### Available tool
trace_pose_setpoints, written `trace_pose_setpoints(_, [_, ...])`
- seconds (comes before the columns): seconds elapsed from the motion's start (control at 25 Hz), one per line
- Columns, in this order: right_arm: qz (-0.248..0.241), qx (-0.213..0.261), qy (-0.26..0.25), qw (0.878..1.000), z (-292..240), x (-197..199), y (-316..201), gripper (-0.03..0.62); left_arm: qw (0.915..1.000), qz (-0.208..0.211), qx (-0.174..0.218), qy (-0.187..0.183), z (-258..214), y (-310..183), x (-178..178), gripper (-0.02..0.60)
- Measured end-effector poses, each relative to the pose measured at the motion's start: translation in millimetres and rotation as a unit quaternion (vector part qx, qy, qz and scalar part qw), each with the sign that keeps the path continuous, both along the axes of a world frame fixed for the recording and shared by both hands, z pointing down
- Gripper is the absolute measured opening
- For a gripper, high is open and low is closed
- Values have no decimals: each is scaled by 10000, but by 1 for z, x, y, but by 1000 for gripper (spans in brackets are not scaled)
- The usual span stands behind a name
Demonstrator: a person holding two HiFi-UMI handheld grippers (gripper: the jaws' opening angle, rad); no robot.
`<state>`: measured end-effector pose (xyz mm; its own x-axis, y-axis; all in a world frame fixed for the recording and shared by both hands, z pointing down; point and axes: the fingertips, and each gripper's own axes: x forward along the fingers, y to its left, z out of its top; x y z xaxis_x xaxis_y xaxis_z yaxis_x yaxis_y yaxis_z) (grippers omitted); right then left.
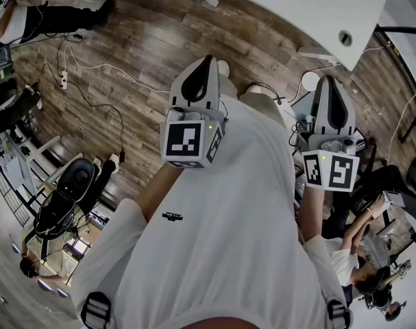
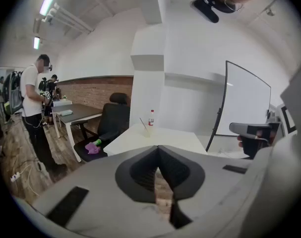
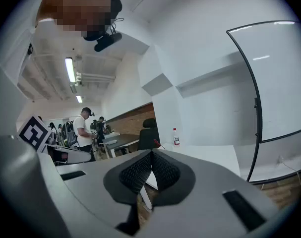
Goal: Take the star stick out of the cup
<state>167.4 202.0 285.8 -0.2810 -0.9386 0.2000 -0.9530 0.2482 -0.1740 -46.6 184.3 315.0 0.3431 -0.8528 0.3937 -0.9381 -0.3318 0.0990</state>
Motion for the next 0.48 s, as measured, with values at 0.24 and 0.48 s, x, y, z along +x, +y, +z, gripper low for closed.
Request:
trace_pose_setpoints(0.24, [-59, 127, 27, 9999, -19, -6, 22, 3, 9997, 219, 124, -57, -30, 15, 12, -6])
trace_pose_setpoints(0.48, [-147, 243, -99, 9995, -20, 1, 37, 3, 9991, 203, 355, -61, -41, 23, 21, -6])
